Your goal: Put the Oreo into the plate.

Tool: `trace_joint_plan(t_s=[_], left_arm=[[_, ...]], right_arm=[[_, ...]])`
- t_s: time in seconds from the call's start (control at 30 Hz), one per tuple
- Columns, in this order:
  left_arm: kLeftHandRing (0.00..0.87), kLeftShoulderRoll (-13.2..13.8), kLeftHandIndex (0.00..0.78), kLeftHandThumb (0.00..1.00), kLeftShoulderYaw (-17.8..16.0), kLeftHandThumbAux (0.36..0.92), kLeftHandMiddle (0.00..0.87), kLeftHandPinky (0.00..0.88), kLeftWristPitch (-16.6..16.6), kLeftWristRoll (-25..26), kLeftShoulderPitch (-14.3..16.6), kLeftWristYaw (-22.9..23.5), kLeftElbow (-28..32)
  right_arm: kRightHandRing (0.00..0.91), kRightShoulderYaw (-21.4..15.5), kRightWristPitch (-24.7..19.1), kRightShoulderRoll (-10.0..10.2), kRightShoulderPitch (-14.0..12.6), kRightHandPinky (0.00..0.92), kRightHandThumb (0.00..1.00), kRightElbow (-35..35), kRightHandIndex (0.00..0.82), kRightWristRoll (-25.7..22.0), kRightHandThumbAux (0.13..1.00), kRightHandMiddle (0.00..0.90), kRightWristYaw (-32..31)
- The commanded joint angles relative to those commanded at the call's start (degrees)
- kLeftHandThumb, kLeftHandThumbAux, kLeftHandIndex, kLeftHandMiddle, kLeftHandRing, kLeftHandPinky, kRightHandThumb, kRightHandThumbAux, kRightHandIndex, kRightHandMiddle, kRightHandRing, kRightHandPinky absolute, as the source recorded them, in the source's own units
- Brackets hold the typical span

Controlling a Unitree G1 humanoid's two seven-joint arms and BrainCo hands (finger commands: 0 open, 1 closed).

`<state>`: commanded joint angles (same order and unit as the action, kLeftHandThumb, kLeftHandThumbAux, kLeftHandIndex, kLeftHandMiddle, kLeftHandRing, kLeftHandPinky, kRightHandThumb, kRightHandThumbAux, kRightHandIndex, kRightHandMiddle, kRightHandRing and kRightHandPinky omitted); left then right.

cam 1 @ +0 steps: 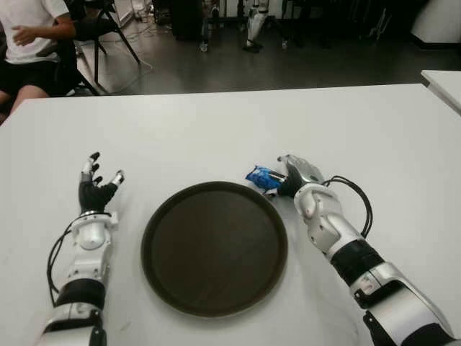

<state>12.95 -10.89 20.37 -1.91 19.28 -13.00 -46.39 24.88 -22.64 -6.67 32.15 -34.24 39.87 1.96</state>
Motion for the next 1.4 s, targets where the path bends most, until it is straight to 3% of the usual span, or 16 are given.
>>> trace_joint_plan(t_s=[0.3,1.0,1.4], left_arm=[[0.011,-0.1,0.022,0.000,-0.1,0.825,0.028,0.011,0.6,0.4,0.1,0.1,-0.3],[0.002,-0.1,0.020,0.000,0.4,0.800,0.020,0.000,0.4,0.2,-0.1,0.1,0.1],[0.000,-0.2,0.017,0.000,0.9,0.801,0.015,0.000,0.4,-0.3,-0.1,-0.5,0.3]], right_arm=[[0.000,0.1,-0.4,-0.2,-0.2,0.010,0.000,1.0,0.000,0.1,0.682,0.000,-0.3],[0.000,0.4,-1.1,-0.9,-0.3,0.012,0.000,2.7,0.000,0.2,0.673,0.000,-2.0],[0.000,2.5,-0.4,-3.3,1.1,0.012,0.000,3.7,0.000,1.2,0.688,0.000,-7.9]])
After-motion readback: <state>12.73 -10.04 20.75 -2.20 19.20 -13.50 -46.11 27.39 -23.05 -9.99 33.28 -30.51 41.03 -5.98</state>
